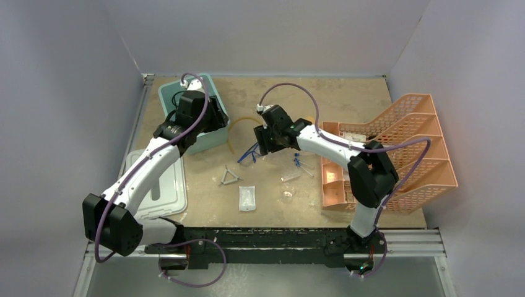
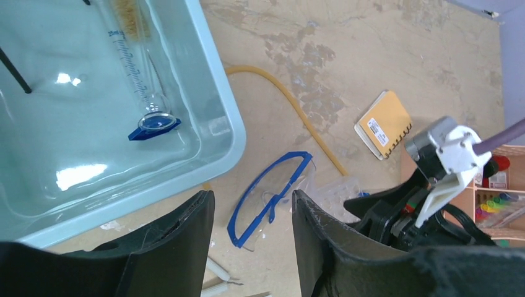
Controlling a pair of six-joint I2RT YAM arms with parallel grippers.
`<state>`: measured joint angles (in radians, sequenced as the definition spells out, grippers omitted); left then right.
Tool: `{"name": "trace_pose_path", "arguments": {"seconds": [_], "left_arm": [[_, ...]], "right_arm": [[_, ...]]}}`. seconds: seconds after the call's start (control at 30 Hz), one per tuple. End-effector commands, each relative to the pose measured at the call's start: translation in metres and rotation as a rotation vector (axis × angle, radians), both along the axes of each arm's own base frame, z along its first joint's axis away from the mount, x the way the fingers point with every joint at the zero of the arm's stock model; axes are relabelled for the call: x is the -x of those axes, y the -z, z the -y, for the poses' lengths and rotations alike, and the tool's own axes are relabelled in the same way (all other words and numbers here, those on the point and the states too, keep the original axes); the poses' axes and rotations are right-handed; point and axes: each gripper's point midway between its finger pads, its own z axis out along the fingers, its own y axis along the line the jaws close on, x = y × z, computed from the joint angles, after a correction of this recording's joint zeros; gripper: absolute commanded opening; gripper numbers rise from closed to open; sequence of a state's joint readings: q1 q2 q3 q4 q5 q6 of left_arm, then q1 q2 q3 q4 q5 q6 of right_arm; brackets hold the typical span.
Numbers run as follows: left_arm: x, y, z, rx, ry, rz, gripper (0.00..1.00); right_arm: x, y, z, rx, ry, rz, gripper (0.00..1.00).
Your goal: Organize the chemistry lab equipment
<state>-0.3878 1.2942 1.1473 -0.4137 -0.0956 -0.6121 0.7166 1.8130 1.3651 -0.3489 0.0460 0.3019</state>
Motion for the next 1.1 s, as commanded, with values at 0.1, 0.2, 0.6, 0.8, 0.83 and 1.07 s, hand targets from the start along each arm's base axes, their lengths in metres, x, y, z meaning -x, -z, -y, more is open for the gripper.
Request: {"name": "trace_pose_path", "arguments": {"seconds": [0.1, 0.2, 0.6, 0.8, 0.83, 1.07], "left_arm": [[-0.001, -0.018, -0.011, 0.004, -0.067, 0.063, 0.53], [-0.002, -0.017, -0.014, -0.007, -0.080, 0.069, 0.61], [0.003, -0.015, -0.002, 0.009, 0.021, 0.102, 0.75], [0.011, -0.013, 0.023, 0.090, 0.133, 0.078, 0.66], [0.017, -0.012, 0.033, 0.115, 0.190, 0.072, 0.65], [0.087, 0.016, 0.123, 0.070, 0.502, 0.052, 0.70]], "right_arm": [[0.048, -0.018, 0.062, 0.087, 0.162, -0.051, 0.72], [0.082, -0.012, 0.077, 0.076, 0.168, -0.133, 0.80], [0.144, 0.013, 0.100, 0.026, 0.189, -0.276, 0.51], [0.145, 0.023, 0.101, 0.047, 0.166, -0.282, 0.37], [0.146, 0.022, 0.101, 0.045, 0.166, -0.281, 0.39], [0.154, -0.006, 0.092, -0.091, 0.204, -0.280, 0.53]]}}
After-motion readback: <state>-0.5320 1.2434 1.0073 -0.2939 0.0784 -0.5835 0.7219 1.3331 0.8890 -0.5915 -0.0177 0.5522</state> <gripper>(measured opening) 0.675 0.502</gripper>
